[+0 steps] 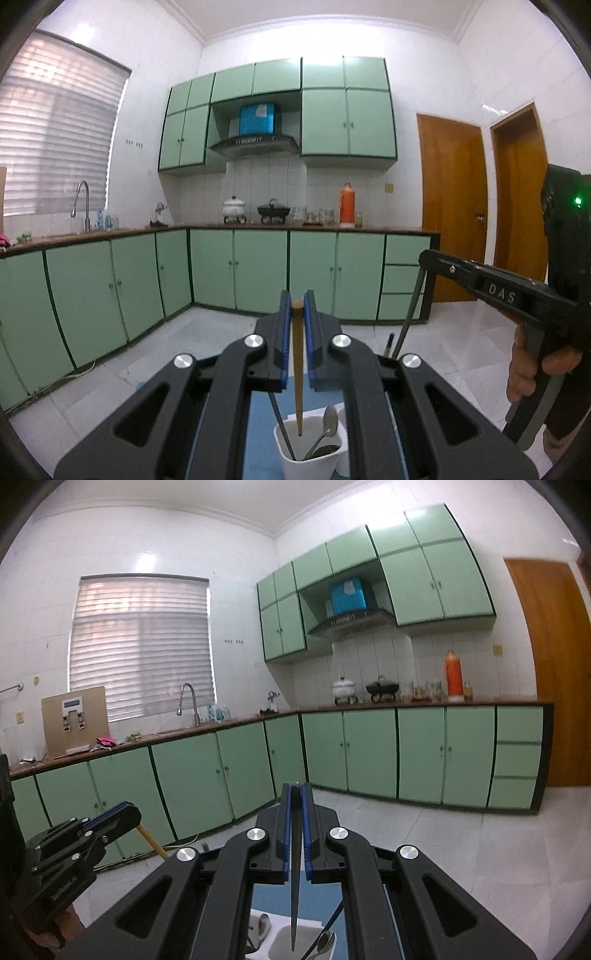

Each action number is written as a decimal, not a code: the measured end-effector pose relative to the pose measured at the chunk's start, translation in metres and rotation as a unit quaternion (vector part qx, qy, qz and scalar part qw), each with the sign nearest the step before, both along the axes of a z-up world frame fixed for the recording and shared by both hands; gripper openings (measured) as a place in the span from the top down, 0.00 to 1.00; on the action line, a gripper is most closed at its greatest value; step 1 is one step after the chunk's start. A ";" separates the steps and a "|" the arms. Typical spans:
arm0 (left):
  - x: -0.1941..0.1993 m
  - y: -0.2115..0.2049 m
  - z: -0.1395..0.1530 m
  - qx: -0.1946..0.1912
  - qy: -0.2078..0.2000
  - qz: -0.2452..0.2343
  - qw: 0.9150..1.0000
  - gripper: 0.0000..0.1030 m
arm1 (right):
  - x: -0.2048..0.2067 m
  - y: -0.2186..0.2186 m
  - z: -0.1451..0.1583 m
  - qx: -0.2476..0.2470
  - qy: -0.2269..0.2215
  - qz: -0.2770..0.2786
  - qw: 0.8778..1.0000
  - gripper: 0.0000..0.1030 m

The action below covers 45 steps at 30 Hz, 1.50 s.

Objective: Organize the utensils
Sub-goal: 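Lower both held chopsticks into the white holders and open both tools, then withdraw both open tools back over the last two chopsticks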

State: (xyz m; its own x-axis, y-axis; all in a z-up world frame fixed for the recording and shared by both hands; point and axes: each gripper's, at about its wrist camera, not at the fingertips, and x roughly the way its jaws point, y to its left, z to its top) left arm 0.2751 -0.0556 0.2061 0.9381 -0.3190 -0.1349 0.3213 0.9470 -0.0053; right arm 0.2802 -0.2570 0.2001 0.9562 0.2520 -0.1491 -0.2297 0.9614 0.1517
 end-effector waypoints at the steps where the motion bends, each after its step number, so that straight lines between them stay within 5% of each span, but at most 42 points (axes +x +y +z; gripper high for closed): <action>1: 0.004 0.000 -0.005 0.003 0.002 0.001 1.000 0.94 | 0.005 -0.001 -0.008 0.001 0.007 0.000 1.000 0.95; 17: 0.043 0.000 -0.066 0.015 0.062 -0.003 0.998 0.94 | 0.031 0.000 -0.080 0.004 0.065 0.001 0.998 0.95; 26: 0.040 0.005 -0.066 0.008 0.067 0.001 0.998 0.91 | 0.028 -0.003 -0.083 0.003 0.069 -0.012 0.998 0.94; 29: 0.037 0.009 -0.062 -0.002 0.066 0.001 0.998 0.69 | 0.024 -0.003 -0.080 -0.001 0.065 -0.019 0.998 0.89; 35: 0.019 0.020 -0.052 -0.011 0.045 0.004 0.999 0.54 | 0.009 -0.013 -0.070 0.006 0.044 -0.031 0.999 0.80; 45: -0.027 0.038 -0.044 -0.022 0.008 0.019 1.000 0.23 | -0.043 -0.020 -0.064 0.003 0.010 -0.051 0.999 0.35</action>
State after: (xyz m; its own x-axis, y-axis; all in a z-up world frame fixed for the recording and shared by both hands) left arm 0.2479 -0.0171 0.1624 0.9478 -0.2883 -0.1363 0.2838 0.9575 -0.0523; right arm 0.2375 -0.2766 0.1358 0.9739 0.1541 -0.1665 -0.1275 0.9788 0.1605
